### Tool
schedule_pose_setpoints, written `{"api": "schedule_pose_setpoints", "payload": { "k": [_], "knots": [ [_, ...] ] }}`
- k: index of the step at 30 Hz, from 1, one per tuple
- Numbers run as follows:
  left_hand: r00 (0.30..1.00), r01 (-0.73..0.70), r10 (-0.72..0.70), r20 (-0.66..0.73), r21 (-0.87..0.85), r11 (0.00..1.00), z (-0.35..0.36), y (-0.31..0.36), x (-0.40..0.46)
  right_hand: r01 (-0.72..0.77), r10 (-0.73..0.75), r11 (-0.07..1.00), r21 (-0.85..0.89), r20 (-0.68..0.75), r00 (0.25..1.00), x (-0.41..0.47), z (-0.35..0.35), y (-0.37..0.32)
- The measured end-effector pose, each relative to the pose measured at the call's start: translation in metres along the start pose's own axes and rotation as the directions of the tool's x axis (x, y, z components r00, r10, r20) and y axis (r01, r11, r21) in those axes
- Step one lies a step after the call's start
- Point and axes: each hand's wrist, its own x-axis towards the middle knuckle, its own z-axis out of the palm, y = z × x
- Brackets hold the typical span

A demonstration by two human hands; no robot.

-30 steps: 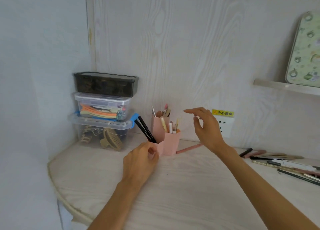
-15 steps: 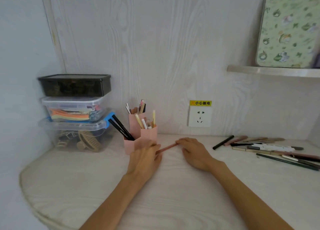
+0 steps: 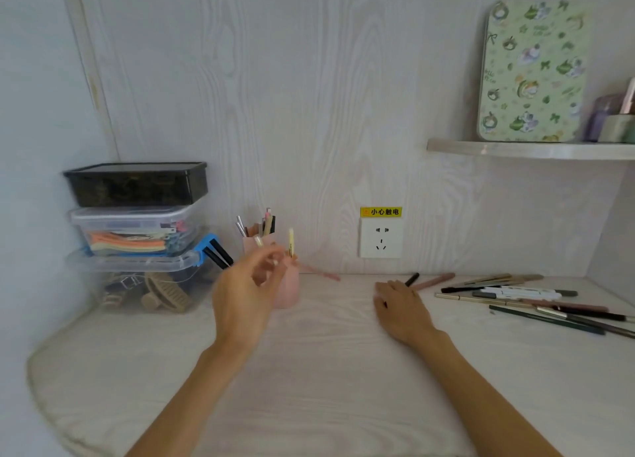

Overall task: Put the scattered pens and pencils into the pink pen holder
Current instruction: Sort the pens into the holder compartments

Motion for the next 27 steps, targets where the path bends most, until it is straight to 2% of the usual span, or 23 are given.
{"api": "schedule_pose_setpoints", "payload": {
  "k": [2,4,7,13,15,17,19,21,22,23,24,27],
  "knots": [
    [0.984,-0.047,0.038,-0.174,-0.045,0.998,-0.017,0.012,0.024,0.046,-0.047,0.997,0.056,0.010,0.999,0.000,0.001,-0.010],
    [0.946,-0.091,0.084,-0.313,-0.008,0.996,-0.035,0.020,0.048,0.068,-0.070,0.993,0.096,0.019,0.997,0.001,0.002,-0.019],
    [0.912,-0.109,0.152,-0.382,0.132,0.985,-0.053,0.024,0.077,0.095,-0.100,0.988,0.119,0.033,0.994,0.001,0.007,-0.029],
    [0.929,-0.129,0.260,-0.261,0.432,0.893,-0.061,0.012,0.103,0.140,-0.140,0.977,0.163,-0.014,0.990,-0.001,0.013,-0.031],
    [0.934,-0.137,0.258,-0.245,0.422,0.896,-0.055,0.007,0.104,0.154,-0.150,0.972,0.176,-0.040,0.988,-0.001,0.013,-0.030],
    [0.960,-0.105,0.196,-0.198,0.396,0.912,-0.045,-0.001,0.101,0.160,-0.152,0.967,0.198,-0.055,0.987,0.000,0.013,-0.030],
    [0.994,-0.066,0.096,-0.043,0.461,0.885,-0.031,-0.016,0.095,0.158,-0.148,0.960,0.231,-0.060,0.987,0.000,0.012,-0.029],
    [0.985,-0.124,0.032,0.171,0.559,0.820,-0.018,-0.030,0.084,0.155,-0.143,0.949,0.274,-0.065,0.988,0.001,0.012,-0.028],
    [0.973,-0.155,0.023,0.231,0.570,0.807,-0.014,-0.036,0.077,0.155,-0.141,0.942,0.298,-0.069,0.988,0.001,0.011,-0.027],
    [0.970,-0.161,0.025,0.242,0.560,0.812,-0.013,-0.041,0.068,0.152,-0.135,0.938,0.312,-0.076,0.988,0.001,0.009,-0.026],
    [0.981,-0.134,0.039,0.190,0.521,0.843,-0.013,-0.045,0.058,0.155,-0.133,0.940,0.305,-0.091,0.987,0.001,0.008,-0.023],
    [0.997,0.018,0.014,-0.082,0.382,0.924,-0.017,-0.054,0.028,0.132,-0.115,0.971,0.200,-0.096,0.989,0.003,0.004,-0.015]
  ]
}}
